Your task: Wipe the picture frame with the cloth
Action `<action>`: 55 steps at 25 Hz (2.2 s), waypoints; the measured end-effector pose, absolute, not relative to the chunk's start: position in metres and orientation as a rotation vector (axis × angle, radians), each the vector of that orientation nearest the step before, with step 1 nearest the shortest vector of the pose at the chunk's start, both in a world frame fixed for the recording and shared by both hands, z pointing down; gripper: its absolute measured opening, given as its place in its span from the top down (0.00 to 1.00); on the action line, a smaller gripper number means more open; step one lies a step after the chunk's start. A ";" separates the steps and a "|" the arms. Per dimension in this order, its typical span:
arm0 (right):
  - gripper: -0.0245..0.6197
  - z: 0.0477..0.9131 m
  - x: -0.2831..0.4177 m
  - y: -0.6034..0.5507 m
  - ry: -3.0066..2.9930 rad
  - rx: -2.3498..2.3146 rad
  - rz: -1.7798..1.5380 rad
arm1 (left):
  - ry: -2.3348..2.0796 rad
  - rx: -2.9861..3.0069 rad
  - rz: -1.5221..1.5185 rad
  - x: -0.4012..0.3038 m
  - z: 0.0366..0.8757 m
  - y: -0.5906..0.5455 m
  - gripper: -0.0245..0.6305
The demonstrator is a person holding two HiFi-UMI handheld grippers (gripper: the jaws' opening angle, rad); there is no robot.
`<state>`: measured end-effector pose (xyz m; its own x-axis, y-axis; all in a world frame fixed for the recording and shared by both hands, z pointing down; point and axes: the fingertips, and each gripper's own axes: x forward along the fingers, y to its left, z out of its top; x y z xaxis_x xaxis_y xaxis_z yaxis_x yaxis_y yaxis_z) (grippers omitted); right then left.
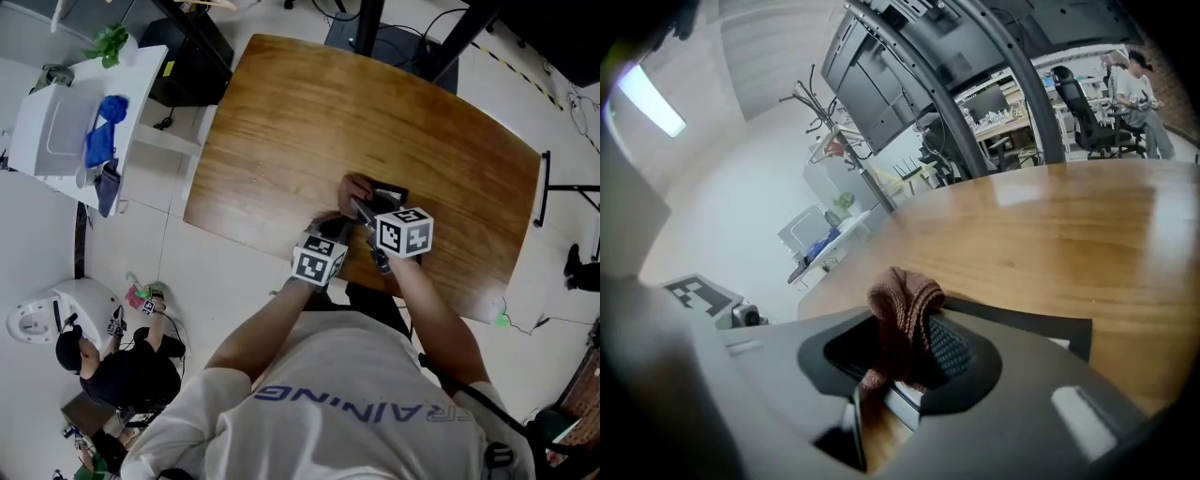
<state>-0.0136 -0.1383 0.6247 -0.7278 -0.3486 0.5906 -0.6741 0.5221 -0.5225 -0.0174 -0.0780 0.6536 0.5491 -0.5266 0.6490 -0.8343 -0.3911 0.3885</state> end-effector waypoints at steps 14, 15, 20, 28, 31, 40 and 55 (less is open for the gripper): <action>0.77 0.627 0.064 -0.130 -2.276 0.997 1.096 | -1.103 2.056 0.521 -0.020 0.653 -0.078 0.96; 0.77 0.627 0.071 -0.130 -2.272 1.012 1.102 | -1.104 2.057 0.519 -0.019 0.653 -0.079 0.96; 0.76 0.627 0.095 -0.131 -2.260 1.073 1.118 | -1.110 2.061 0.516 -0.020 0.654 -0.079 0.96; 0.76 0.619 0.120 -0.135 -2.242 1.158 1.109 | -1.108 2.067 0.515 -0.019 0.653 -0.079 0.96; 0.76 0.606 0.113 -0.138 -2.280 1.163 1.096 | -1.109 2.068 0.515 -0.019 0.653 -0.080 0.96; 0.76 0.611 0.016 -0.116 -2.360 0.849 1.042 | -1.109 2.067 0.516 -0.018 0.653 -0.080 0.96; 0.76 0.632 -0.002 -0.110 -2.333 0.765 1.007 | -1.090 2.047 0.500 -0.022 0.653 -0.075 0.96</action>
<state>-0.0020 -0.1096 0.6324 -0.7267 -0.2994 0.6183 -0.6553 0.5722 -0.4931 -0.0219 -0.0747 0.6528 0.5611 -0.5344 0.6321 -0.8277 -0.3561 0.4337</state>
